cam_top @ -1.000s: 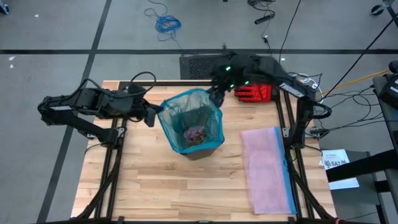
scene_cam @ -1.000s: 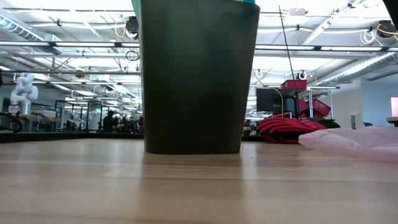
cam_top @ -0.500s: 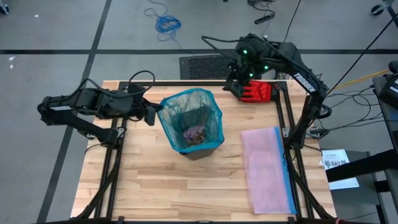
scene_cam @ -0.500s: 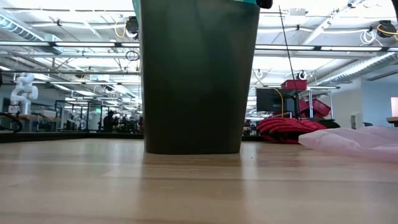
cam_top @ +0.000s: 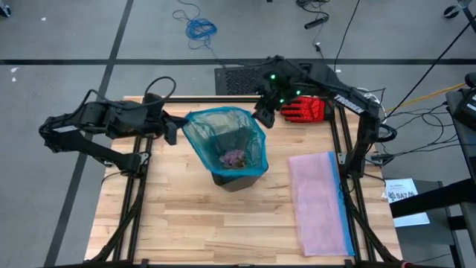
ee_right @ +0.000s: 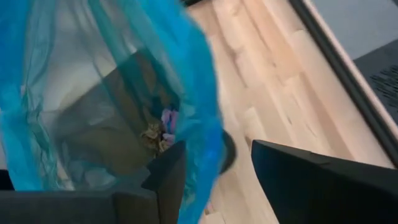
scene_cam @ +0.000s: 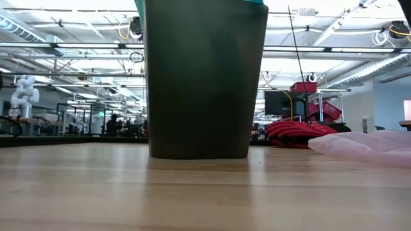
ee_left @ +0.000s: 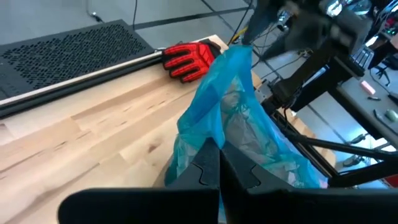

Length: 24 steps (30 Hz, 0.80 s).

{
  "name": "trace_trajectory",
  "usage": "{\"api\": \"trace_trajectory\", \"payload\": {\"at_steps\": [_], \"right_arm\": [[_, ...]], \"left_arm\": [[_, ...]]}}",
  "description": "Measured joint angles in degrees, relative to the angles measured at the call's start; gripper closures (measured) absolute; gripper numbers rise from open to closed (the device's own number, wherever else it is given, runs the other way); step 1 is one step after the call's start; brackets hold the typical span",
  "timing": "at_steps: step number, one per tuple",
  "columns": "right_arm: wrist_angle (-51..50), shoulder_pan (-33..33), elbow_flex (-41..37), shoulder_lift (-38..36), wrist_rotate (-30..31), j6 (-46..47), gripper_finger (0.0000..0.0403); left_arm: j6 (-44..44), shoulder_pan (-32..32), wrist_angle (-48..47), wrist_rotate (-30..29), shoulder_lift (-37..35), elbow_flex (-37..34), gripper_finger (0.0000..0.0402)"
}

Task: Place trash/remove bag and relplace
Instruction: Remove the blue trash bag from the black trash bin

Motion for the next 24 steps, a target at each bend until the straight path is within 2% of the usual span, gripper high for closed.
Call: {"api": "trace_trajectory", "payload": {"at_steps": [4,7,13,24], "right_arm": [[2.8,0.9,-2.9,0.0,0.1,-0.1,0.0235],[3.3,0.8,-3.8,0.0,1.1,-0.8,0.0259],[3.8,0.8,-3.7,-0.6,2.9,-2.6,0.0388],[3.5,1.7,4.7,-0.9,2.6,-1.8,0.0403]], "left_arm": [[0.0,0.0,0.0,0.0,-0.2,0.0,0.0402],[-0.1,0.0,0.0,-0.1,-0.2,0.0,0.0402],[-0.6,0.0,0.0,-0.1,-0.2,0.0,0.0402],[-0.6,0.0,0.1,-0.3,-0.2,0.0,0.0402]]}}
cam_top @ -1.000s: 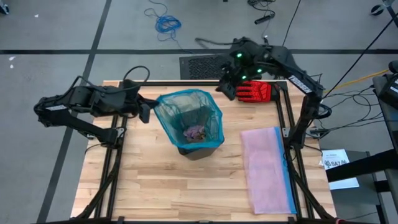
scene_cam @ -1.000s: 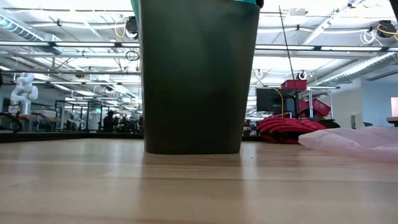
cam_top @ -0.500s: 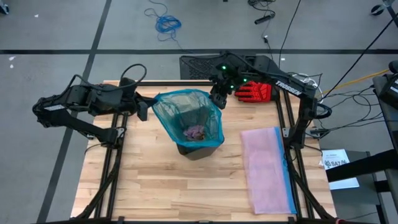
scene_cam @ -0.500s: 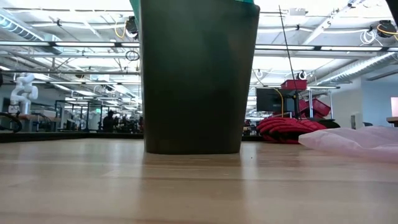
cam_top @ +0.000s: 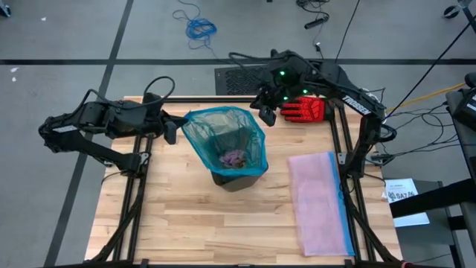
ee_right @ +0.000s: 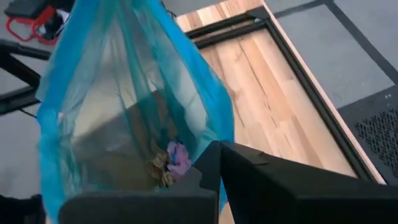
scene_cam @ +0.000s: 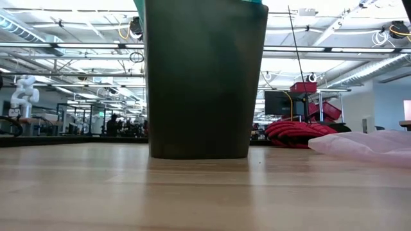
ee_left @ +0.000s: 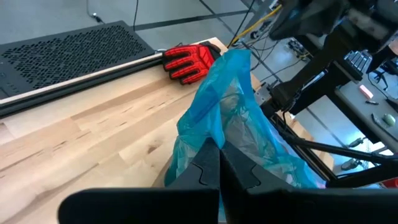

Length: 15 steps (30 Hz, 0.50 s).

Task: Place trash/remove bag and relplace
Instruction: Remove the blue trash bag from the black trash bin

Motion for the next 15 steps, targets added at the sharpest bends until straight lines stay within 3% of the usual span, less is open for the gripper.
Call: {"api": "trace_trajectory", "payload": {"at_steps": [4,8,15], "right_arm": [[-6.0,-0.5,1.6,-0.1,0.3,4.0,0.0396],[-18.0,-0.6,0.7,0.2,0.3,4.2,0.0349],[-14.0,0.1,-7.3,0.1,-6.1,0.9,0.0252]], "left_arm": [[0.0,0.0,0.0,-0.1,0.0,0.0,0.0402],[-0.5,0.0,0.0,-0.7,0.0,0.0,0.0402],[-0.6,0.0,0.0,-0.8,0.0,0.0,0.0402]]}}
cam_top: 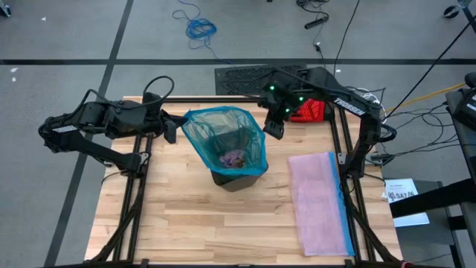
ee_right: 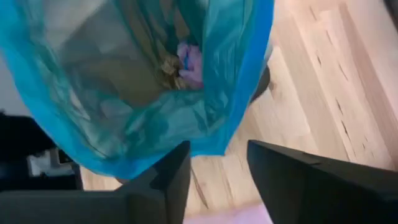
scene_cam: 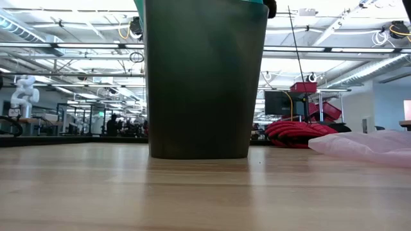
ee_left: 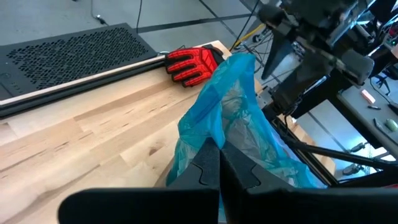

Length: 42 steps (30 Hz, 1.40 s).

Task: Place trash/remove bag and relplace
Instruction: Remove the blue trash bag from the black trash bin

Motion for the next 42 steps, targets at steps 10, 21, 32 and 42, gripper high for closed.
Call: {"api": "trace_trajectory", "payload": {"at_steps": [10,21,32,42], "right_arm": [[7.0,-0.3,-8.8,0.0,0.6,-1.0,0.0234],[7.6,3.2,-8.5,-1.1,2.1,-0.4,0.0392],[-1.3,3.8,4.5,-1.6,3.5,8.9,0.0402],[3.4,3.9,8.8,-3.1,4.8,10.9,0.0381]], "left_arm": [[0.0,0.0,0.0,-0.1,0.0,0.0,0.0402],[-0.3,0.0,-0.1,-0.4,0.0,0.0,0.0402],[-1.4,0.0,0.0,-0.5,0.0,0.0,0.0402],[-2.4,0.0,0.0,2.7,0.0,0.0,0.0402]]}}
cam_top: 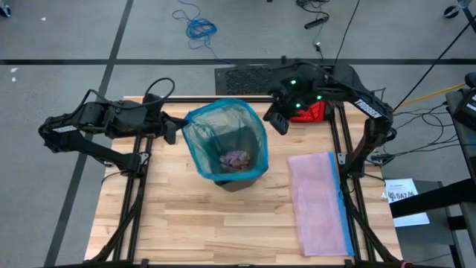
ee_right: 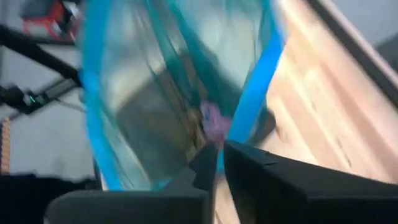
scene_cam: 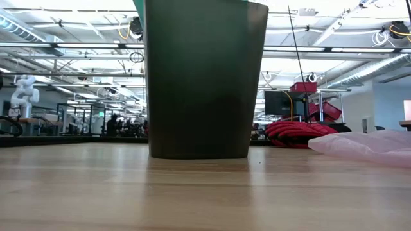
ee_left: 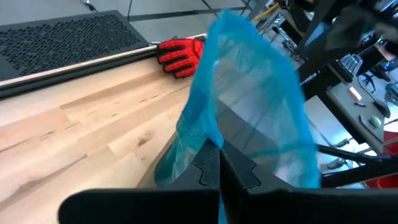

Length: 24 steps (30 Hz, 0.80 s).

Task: Place trash/remove bag and relplace
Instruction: Remove the blue trash bag from the black trash bin

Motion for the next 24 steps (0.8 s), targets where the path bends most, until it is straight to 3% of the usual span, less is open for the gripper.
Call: {"api": "trace_trajectory", "payload": {"at_steps": [8,13,20,24], "right_arm": [[13.1,0.0,0.4,-1.2,2.5,-3.8,0.0268],[11.3,-0.5,0.4,1.5,8.0,-8.8,0.022],[9.9,-0.9,0.3,5.0,8.2,-10.4,0.0216],[7.5,-0.9,0.3,5.9,8.1,-10.7,0.0257]], "left_arm": [[0.0,0.0,0.1,-0.1,0.0,0.0,0.0402],[0.0,0.0,0.1,-0.1,0.0,0.0,0.0402],[0.0,0.0,0.0,-0.2,0.0,0.0,0.0402],[0.0,0.0,0.0,-0.2,0.0,0.0,0.0402]]}}
